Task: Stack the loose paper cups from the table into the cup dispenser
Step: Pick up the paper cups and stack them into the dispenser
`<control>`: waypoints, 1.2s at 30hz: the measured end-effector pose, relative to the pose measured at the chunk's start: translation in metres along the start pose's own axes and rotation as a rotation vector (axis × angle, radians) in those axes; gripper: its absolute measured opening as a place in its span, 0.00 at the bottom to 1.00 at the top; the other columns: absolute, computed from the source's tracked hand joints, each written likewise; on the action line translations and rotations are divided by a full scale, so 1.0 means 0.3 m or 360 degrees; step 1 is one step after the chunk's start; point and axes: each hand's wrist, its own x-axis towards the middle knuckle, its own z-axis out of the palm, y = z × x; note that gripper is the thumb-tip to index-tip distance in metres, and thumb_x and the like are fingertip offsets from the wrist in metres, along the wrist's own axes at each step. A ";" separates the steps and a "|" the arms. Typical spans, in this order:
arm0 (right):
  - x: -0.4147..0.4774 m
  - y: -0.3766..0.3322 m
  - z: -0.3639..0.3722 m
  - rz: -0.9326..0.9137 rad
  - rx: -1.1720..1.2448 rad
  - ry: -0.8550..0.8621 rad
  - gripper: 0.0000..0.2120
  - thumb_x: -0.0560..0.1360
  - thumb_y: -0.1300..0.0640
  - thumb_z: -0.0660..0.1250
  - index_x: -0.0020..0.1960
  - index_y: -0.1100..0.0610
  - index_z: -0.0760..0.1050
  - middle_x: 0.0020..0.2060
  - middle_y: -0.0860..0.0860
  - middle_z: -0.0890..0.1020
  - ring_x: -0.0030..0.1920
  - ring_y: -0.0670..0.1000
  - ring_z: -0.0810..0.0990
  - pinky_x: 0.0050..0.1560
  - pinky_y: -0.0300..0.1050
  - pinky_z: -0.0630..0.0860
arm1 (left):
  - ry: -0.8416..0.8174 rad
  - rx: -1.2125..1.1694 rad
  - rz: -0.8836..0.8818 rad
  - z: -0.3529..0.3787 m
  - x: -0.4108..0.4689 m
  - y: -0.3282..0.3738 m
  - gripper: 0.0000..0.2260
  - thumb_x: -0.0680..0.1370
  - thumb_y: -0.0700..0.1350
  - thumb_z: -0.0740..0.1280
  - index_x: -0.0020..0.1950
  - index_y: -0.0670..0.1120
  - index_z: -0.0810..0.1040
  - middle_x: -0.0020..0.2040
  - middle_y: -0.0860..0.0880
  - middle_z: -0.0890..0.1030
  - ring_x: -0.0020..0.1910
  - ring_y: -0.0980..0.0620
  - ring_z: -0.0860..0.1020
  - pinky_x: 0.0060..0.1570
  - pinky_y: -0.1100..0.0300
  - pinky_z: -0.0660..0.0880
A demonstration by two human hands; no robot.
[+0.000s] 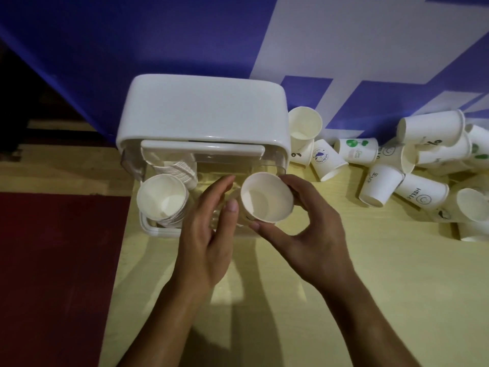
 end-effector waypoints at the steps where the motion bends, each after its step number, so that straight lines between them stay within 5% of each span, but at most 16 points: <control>1: 0.006 0.005 0.015 -0.0013 -0.0013 -0.0016 0.34 0.68 0.48 0.84 0.68 0.55 0.75 0.61 0.42 0.82 0.61 0.43 0.81 0.60 0.37 0.76 | -0.0011 -0.0017 0.0024 0.001 0.004 0.004 0.23 0.84 0.57 0.57 0.75 0.48 0.75 0.69 0.54 0.80 0.70 0.54 0.76 0.65 0.59 0.75; 5: 0.021 0.030 0.062 -0.0039 -0.0043 -0.0053 0.32 0.68 0.49 0.84 0.67 0.53 0.76 0.58 0.40 0.82 0.59 0.42 0.80 0.58 0.34 0.74 | -0.0011 0.0008 0.0017 0.011 0.013 -0.007 0.20 0.85 0.52 0.57 0.74 0.47 0.76 0.65 0.56 0.81 0.66 0.60 0.77 0.58 0.72 0.71; 12: 0.035 0.083 0.105 -0.0022 -0.0134 -0.0153 0.32 0.67 0.49 0.84 0.67 0.54 0.77 0.58 0.40 0.82 0.58 0.40 0.80 0.58 0.31 0.72 | -0.0042 0.0159 -0.0127 0.020 0.026 -0.069 0.19 0.84 0.50 0.57 0.73 0.51 0.76 0.65 0.56 0.81 0.64 0.62 0.77 0.57 0.74 0.70; 16: 0.036 0.137 0.126 -0.0014 -0.0269 -0.0216 0.34 0.68 0.42 0.81 0.68 0.54 0.76 0.59 0.45 0.83 0.60 0.47 0.81 0.60 0.50 0.77 | -0.0082 0.0270 -0.0187 0.023 0.027 -0.098 0.17 0.86 0.51 0.57 0.74 0.53 0.76 0.64 0.55 0.80 0.61 0.62 0.78 0.60 0.64 0.76; 19: 0.030 0.171 0.144 -0.0053 -0.0464 -0.0245 0.39 0.68 0.33 0.76 0.71 0.55 0.75 0.64 0.47 0.82 0.69 0.52 0.78 0.67 0.57 0.73 | -0.0118 0.0329 -0.0233 0.026 0.032 -0.100 0.16 0.87 0.45 0.59 0.74 0.51 0.77 0.62 0.52 0.81 0.52 0.71 0.79 0.53 0.75 0.73; 25: 0.016 0.172 0.156 -0.0028 -0.0565 -0.0233 0.41 0.68 0.28 0.69 0.72 0.55 0.75 0.66 0.48 0.81 0.73 0.52 0.74 0.71 0.52 0.67 | -0.0148 0.0475 -0.0242 0.017 0.040 -0.126 0.18 0.85 0.48 0.58 0.74 0.54 0.75 0.62 0.53 0.81 0.59 0.54 0.80 0.60 0.49 0.79; 33: 0.001 0.186 0.161 -0.0034 -0.0605 -0.0206 0.42 0.69 0.29 0.69 0.73 0.56 0.74 0.68 0.52 0.80 0.75 0.51 0.72 0.71 0.48 0.65 | -0.0137 0.0554 -0.0214 0.026 0.036 -0.143 0.19 0.86 0.47 0.60 0.78 0.53 0.70 0.68 0.51 0.80 0.65 0.53 0.78 0.65 0.52 0.76; 36: -0.023 0.176 0.137 -0.0089 -0.0549 -0.0149 0.42 0.71 0.30 0.70 0.74 0.59 0.73 0.70 0.53 0.79 0.75 0.53 0.72 0.73 0.48 0.67 | -0.0046 0.0499 -0.0147 0.029 0.015 -0.105 0.21 0.85 0.50 0.62 0.78 0.50 0.71 0.70 0.54 0.78 0.64 0.61 0.77 0.64 0.56 0.77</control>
